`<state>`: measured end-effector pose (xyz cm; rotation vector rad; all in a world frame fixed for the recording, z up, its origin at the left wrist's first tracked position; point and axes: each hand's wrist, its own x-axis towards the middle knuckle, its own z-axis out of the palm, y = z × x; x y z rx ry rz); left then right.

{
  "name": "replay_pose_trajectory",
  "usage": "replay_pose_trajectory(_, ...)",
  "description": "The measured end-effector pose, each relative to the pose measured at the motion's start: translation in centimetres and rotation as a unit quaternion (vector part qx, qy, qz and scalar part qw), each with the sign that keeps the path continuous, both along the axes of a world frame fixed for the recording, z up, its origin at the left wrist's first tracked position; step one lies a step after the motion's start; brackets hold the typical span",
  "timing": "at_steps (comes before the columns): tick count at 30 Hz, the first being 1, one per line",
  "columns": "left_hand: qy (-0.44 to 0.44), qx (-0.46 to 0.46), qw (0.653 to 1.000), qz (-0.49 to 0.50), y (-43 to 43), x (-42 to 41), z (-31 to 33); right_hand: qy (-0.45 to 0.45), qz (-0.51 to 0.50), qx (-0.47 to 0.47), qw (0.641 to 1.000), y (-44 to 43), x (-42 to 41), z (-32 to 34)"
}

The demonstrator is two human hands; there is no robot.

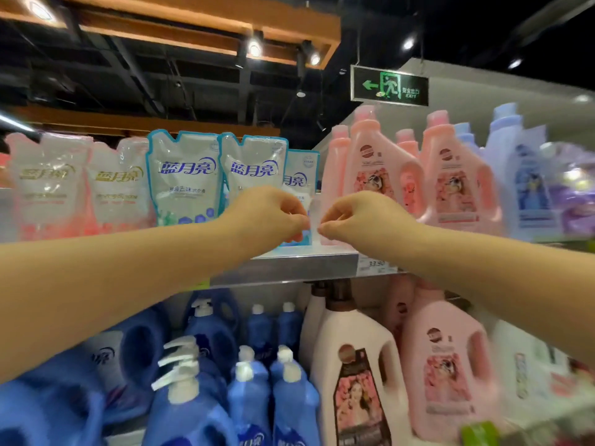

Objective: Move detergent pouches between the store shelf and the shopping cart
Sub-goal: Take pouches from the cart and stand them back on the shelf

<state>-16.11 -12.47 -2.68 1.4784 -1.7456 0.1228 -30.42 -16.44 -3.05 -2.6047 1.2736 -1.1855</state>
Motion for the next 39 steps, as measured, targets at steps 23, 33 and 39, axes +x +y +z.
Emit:
replay_pose_trajectory(23,0.182,0.023,0.919,-0.348,16.3,-49.7,-22.6,-0.311,-0.277,0.086,0.905,24.6,-45.0,-23.7)
replay_pose_trajectory(33,0.22,0.242,0.871,-0.367,14.8,-72.6,-36.4,-0.387,-0.487,0.202,0.757,30.9,-66.4,-36.7)
replay_pose_trajectory(39,0.153,0.355,0.853,-0.35,11.9,-79.1,-47.1,-0.468,-0.54,0.25,0.653,29.3,-71.1,-45.5)
